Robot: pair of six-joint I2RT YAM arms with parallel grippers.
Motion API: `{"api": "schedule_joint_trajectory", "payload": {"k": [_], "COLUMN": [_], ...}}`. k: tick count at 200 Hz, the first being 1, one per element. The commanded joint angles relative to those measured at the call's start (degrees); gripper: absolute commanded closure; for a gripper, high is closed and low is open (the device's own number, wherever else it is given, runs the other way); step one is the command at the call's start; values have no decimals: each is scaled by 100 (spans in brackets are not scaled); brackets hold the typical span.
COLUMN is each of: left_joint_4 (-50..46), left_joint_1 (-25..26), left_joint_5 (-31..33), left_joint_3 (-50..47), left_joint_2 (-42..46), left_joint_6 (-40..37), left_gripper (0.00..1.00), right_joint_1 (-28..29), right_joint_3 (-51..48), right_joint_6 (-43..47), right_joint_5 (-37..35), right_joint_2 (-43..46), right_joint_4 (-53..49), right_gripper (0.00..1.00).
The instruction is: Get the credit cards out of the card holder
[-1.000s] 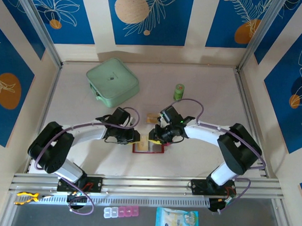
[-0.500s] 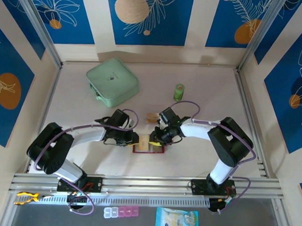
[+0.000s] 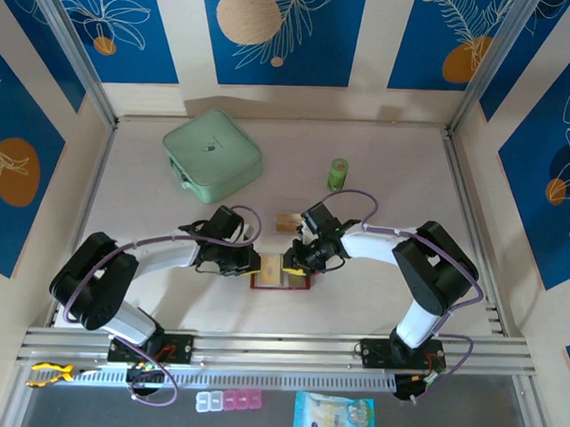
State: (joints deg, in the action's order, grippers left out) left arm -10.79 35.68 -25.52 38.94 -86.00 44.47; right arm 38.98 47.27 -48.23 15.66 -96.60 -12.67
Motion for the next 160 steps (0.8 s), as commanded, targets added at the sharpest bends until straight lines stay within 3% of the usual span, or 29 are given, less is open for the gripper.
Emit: {"api": "schedule_joint_trajectory", "payload": {"k": [1, 160], "left_joint_4": [-91, -73], "left_joint_1": [-42, 110], "left_joint_5": [-119, -307], "left_joint_3": [123, -156], "left_joint_2": [-87, -73], "left_joint_6": [-114, 44], "left_gripper": [87, 88], "right_joint_1": [56, 118], "right_joint_3": [143, 205], "right_joint_6": [-14, -129], "right_joint_5": [103, 323], "right_joint_2": [158, 168], "right_joint_4": [-96, 137], "right_gripper": [76, 76]}}
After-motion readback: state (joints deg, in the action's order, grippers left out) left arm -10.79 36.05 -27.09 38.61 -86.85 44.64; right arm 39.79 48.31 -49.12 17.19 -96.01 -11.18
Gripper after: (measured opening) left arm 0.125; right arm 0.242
